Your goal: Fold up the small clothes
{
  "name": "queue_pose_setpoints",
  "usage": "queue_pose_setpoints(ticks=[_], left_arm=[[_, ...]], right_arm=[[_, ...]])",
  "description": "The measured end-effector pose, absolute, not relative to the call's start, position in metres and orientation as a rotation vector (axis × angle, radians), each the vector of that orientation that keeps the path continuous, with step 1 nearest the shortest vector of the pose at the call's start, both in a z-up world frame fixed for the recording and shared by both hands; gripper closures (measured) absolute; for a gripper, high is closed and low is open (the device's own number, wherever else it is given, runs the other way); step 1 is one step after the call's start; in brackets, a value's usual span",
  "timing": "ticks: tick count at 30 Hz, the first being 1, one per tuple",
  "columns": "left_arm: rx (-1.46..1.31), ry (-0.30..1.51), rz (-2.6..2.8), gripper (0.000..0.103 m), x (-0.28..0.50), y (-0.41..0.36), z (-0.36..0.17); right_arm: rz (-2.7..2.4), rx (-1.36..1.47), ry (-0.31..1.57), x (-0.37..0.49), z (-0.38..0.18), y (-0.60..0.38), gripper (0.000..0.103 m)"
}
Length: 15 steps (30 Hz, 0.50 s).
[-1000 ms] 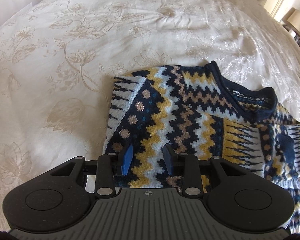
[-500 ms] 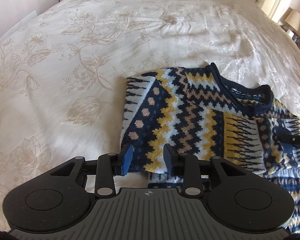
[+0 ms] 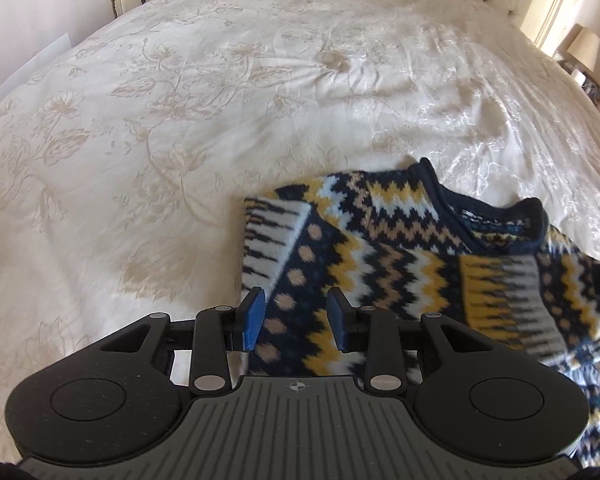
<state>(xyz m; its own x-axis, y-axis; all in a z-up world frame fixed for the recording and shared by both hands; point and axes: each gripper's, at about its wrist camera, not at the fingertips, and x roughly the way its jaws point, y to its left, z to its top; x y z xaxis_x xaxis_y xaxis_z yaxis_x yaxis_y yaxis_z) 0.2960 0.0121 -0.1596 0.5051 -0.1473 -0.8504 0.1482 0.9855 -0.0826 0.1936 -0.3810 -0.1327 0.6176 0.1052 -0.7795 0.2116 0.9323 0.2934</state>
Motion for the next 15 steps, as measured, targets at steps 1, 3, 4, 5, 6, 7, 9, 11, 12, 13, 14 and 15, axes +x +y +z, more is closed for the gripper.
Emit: queue_pose_setpoints(ticks=[1, 3, 4, 5, 6, 7, 9, 11, 12, 13, 14, 15], left_arm=[[0.008, 1.024, -0.173, 0.07, 0.301, 0.01, -0.161], [0.013, 1.022, -0.16, 0.07, 0.311, 0.008, -0.165], [0.013, 1.024, -0.153, 0.07, 0.314, 0.007, -0.166], [0.014, 1.029, -0.149, 0.07, 0.318, 0.007, -0.169], [0.02, 1.034, -0.146, 0.07, 0.321, 0.006, -0.172], [0.032, 1.041, -0.139, 0.07, 0.324, 0.006, -0.176], [0.071, 1.069, -0.11, 0.07, 0.328, 0.007, -0.187], [0.089, 1.107, -0.089, 0.069, 0.332, 0.011, -0.2], [0.089, 1.124, -0.085, 0.067, 0.334, 0.016, -0.207], [0.086, 1.128, -0.088, 0.065, 0.334, 0.018, -0.211], [0.088, 1.125, -0.093, 0.063, 0.334, 0.02, -0.213], [0.098, 1.121, -0.097, 0.06, 0.334, 0.02, -0.215]], right_arm=[[-0.088, 0.37, 0.936, 0.195, -0.14, -0.385, 0.088], [-0.121, 0.368, 0.979, 0.199, -0.152, -0.391, 0.088], [-0.129, 0.368, 0.991, 0.199, -0.157, -0.392, 0.088], [-0.135, 0.365, 0.999, 0.199, -0.16, -0.391, 0.087], [-0.14, 0.362, 1.007, 0.199, -0.163, -0.39, 0.087], [-0.143, 0.362, 1.016, 0.199, -0.165, -0.39, 0.087], [-0.15, 0.352, 1.032, 0.197, -0.17, -0.388, 0.086], [-0.162, 0.339, 1.054, 0.197, -0.177, -0.387, 0.084], [-0.17, 0.337, 1.066, 0.197, -0.181, -0.388, 0.082], [-0.181, 0.335, 1.081, 0.196, -0.185, -0.389, 0.08], [-0.193, 0.332, 1.096, 0.196, -0.19, -0.39, 0.078], [-0.206, 0.33, 1.109, 0.196, -0.194, -0.392, 0.078]])
